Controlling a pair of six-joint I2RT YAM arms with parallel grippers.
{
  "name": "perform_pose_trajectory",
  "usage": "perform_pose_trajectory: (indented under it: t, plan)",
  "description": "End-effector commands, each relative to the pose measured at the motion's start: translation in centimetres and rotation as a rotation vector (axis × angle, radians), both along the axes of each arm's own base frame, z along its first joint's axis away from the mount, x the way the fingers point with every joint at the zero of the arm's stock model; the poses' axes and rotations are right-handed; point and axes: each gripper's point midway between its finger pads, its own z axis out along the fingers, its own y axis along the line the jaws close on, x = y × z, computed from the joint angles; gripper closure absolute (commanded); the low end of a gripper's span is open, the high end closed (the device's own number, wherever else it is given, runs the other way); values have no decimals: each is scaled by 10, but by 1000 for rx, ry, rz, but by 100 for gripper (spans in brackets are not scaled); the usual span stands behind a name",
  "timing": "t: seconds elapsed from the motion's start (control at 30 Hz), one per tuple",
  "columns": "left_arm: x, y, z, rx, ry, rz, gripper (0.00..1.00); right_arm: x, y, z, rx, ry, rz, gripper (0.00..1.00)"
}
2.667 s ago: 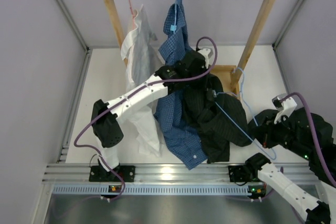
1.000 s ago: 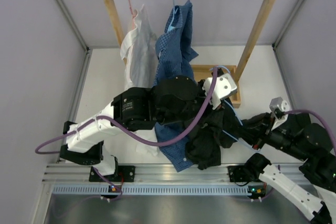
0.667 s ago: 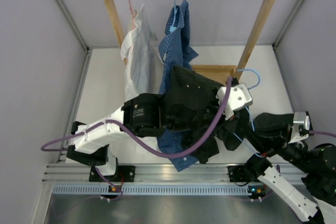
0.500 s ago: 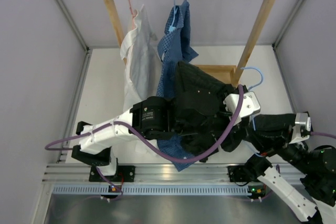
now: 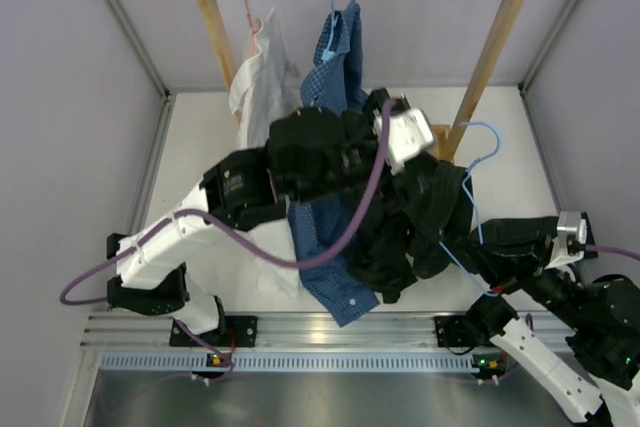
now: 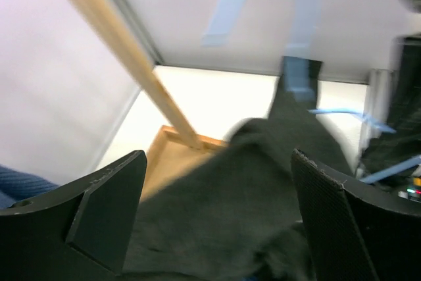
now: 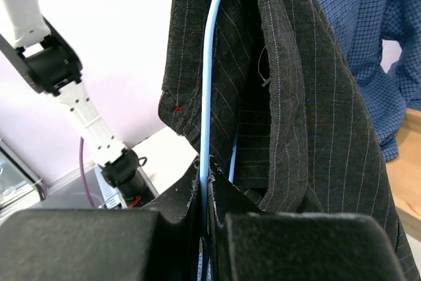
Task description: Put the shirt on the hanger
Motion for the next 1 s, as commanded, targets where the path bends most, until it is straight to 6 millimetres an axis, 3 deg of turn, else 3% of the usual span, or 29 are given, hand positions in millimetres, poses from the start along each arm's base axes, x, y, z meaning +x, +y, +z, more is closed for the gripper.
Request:
perform_pose_trajectory:
  t: [0.0, 0.03, 0.1, 0.2, 0.43, 0.67, 0.7, 0.73, 0.77, 0.97]
  plan:
    - [28, 12, 42, -137, -22, -190, 6, -41, -23, 43, 132, -169, 53, 100]
    - [29, 9, 38, -132, -5, -238, 3, -42, -23, 43, 123, -169, 62, 100]
    - [16, 9, 38, -133, 24, -375, 2, -45, -20, 40, 88, -166, 82, 100]
    - [-9, 7, 22, -95, 95, -580, 2, -49, -17, 38, 57, -168, 106, 100]
    - [-43, 8, -2, -50, 233, -847, 4, -59, -4, 40, 0, -177, 205, 100]
    - [-50, 0, -7, -38, 332, -886, 12, -69, 1, 44, -25, -202, 270, 100]
    - [-51, -3, -10, -33, 351, -882, 15, -68, 3, 45, -32, -199, 276, 100]
    - [-52, -6, -12, -29, 360, -874, 25, -68, 4, 45, -37, -200, 279, 100]
    - [-56, -10, -15, -22, 369, -872, 27, -68, 4, 46, -39, -202, 280, 100]
    - [-81, -17, -23, 1, 376, -885, 27, -64, 8, 50, -60, -206, 281, 100]
